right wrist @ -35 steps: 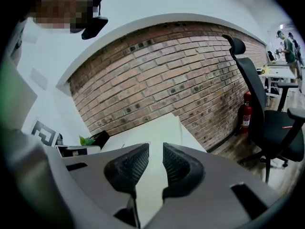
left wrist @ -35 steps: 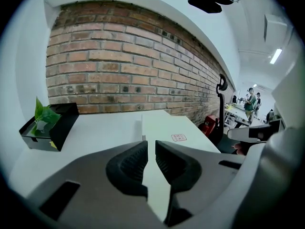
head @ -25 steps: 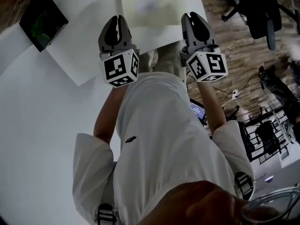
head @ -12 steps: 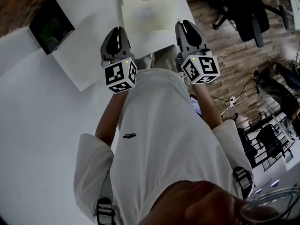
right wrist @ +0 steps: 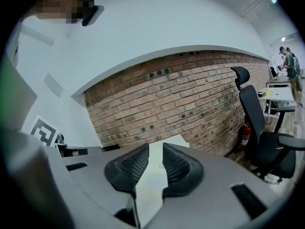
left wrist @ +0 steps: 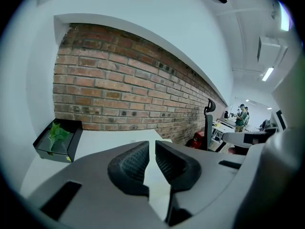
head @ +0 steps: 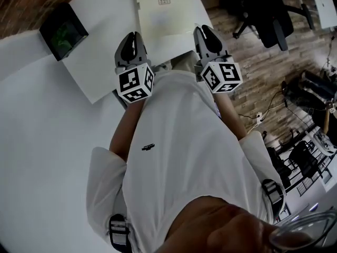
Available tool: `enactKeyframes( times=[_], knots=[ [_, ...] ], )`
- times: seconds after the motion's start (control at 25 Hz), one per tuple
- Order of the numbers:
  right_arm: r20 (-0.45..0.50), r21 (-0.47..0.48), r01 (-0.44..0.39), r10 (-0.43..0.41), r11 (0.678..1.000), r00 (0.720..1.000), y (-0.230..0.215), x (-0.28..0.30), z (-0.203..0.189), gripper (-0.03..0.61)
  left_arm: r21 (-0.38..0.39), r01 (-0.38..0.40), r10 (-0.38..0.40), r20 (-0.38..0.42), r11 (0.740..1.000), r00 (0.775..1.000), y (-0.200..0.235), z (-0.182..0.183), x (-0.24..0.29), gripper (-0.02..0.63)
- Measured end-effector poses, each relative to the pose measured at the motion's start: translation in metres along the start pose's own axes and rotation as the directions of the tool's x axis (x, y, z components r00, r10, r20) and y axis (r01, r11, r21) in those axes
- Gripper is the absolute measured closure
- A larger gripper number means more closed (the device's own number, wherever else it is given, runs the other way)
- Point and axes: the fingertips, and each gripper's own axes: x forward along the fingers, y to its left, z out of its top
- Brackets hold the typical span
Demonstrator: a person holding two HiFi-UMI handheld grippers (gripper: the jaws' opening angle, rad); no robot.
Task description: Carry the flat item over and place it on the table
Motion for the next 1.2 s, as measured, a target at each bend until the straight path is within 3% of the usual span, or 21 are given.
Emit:
enactKeyframes(
  times=[0.68, 0.84, 1.2],
  knots=[
    [0.016, -0.047, 0.003, -0.002, 0.999, 1.000, 0.020, -0.025, 0.006, 0.491, -0.005, 0.063, -0.062, 0.052, 0.998, 0.997, -0.002, 0.023, -0.031, 0.563],
    [-0.012, -0.098, -0.006, 0.005, 0.995, 1.000, 0.025, -0.027, 0.004, 0.506, 0.003, 0.071, -0.071, 0.042, 0.997, 0.997, -0.005, 0.022, -0.033, 0.563],
    [-0.001, -0.088, -0.002, 0.002, 0.996, 1.000, 0.027, -0.029, 0.007, 0.509, 0.016, 0.091, -0.091, 0.002, 0.996, 0.996, -0.008, 0.013, -0.035, 0.565]
  ],
)
